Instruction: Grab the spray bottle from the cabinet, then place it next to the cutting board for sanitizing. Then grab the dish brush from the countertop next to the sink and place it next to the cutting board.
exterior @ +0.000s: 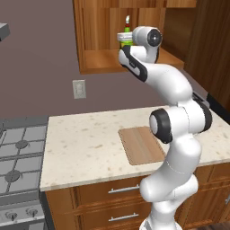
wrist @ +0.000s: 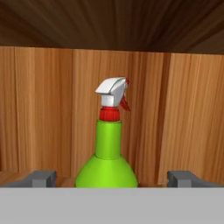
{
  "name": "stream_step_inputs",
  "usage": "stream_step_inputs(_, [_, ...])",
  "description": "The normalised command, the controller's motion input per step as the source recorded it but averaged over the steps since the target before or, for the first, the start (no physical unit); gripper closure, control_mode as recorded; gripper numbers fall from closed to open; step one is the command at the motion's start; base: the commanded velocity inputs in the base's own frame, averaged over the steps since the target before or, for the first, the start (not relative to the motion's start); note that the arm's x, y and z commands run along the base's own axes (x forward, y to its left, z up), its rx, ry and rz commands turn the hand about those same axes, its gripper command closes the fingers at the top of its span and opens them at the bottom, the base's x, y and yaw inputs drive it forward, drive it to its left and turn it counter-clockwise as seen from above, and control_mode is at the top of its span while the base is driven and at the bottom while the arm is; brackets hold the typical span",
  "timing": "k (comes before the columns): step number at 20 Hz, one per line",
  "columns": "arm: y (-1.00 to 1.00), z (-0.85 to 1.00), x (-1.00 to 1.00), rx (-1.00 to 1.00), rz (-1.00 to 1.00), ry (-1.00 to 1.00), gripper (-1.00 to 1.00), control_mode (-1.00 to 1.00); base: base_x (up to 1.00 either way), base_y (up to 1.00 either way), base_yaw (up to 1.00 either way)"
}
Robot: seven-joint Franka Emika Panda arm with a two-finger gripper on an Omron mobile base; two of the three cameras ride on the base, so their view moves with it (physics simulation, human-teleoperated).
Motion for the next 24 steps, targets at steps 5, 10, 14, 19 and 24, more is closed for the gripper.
stream_step_inputs(5, [0.0, 0.0, 0.21, 0.0, 0.0, -0.01, -1.0, -1.0, 0.0, 0.0, 0.0])
stream_step_inputs(10, [0.0, 0.0, 0.2, 0.0, 0.0, 0.0, -1.0, -1.0, 0.0, 0.0, 0.0])
stream_step_inputs(14, [0.0, 0.0, 0.19, 0.0, 0.0, 0.0, -1.0, -1.0, 0.0, 0.0, 0.0])
stream_step_inputs(19, [0.0, 0.0, 0.2, 0.0, 0.0, 0.0, -1.0, -1.0, 0.0, 0.0, 0.0])
stream_step_inputs(24, [0.0, 0.0, 0.22, 0.0, 0.0, 0.0, -1.0, -1.0, 0.0, 0.0, 0.0])
